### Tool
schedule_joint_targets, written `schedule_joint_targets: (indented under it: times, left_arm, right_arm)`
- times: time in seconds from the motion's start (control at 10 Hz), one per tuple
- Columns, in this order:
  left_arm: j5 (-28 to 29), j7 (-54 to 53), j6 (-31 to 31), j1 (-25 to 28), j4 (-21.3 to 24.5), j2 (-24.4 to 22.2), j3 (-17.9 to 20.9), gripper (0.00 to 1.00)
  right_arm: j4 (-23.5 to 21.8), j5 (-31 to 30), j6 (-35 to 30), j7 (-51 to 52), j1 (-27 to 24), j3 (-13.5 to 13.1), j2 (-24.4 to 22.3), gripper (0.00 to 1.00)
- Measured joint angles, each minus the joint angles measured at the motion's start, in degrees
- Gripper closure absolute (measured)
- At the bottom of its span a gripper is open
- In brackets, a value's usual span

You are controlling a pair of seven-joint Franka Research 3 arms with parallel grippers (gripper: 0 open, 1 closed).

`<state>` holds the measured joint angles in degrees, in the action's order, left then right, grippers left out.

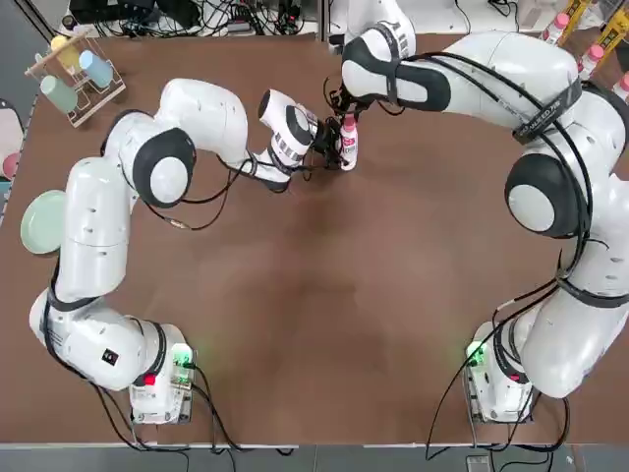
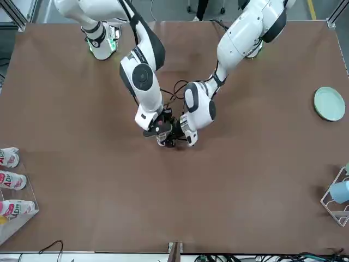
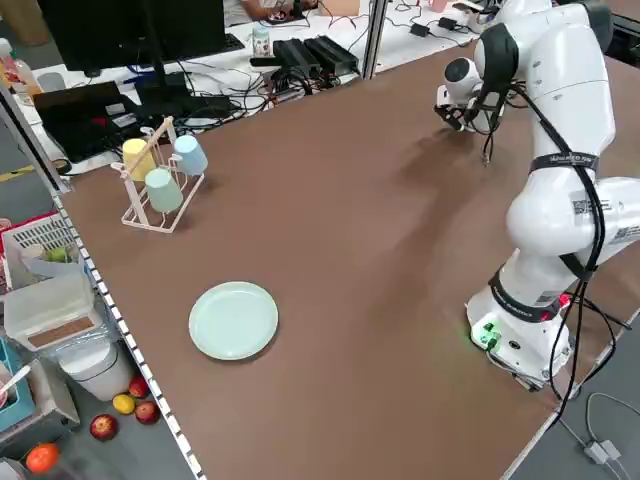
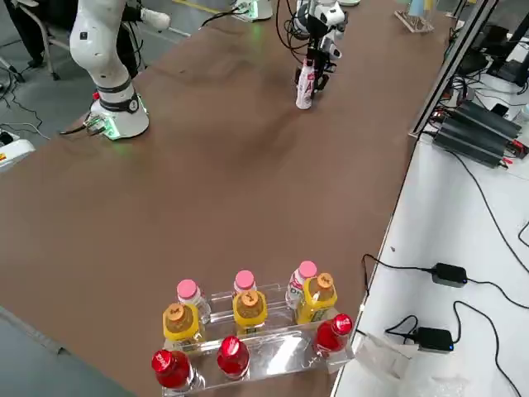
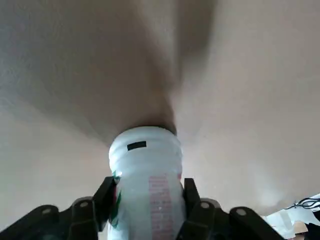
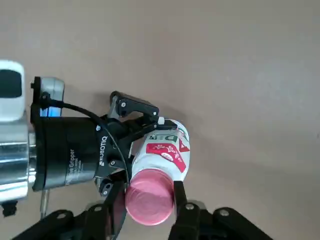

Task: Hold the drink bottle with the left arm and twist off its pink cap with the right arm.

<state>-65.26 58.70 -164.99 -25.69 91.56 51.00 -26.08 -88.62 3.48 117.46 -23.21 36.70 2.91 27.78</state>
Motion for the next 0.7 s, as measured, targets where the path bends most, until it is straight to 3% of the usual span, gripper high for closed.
schedule_joint_targets:
  times: [0.7]
  left_arm:
    - [0.0, 0.0, 0.0, 0.0, -0.1, 0.0, 0.0, 0.4]
  right_arm:
    - [-0.3, -3.0, -0.1, 8.0, 0.8, 0.1, 0.4, 0.52]
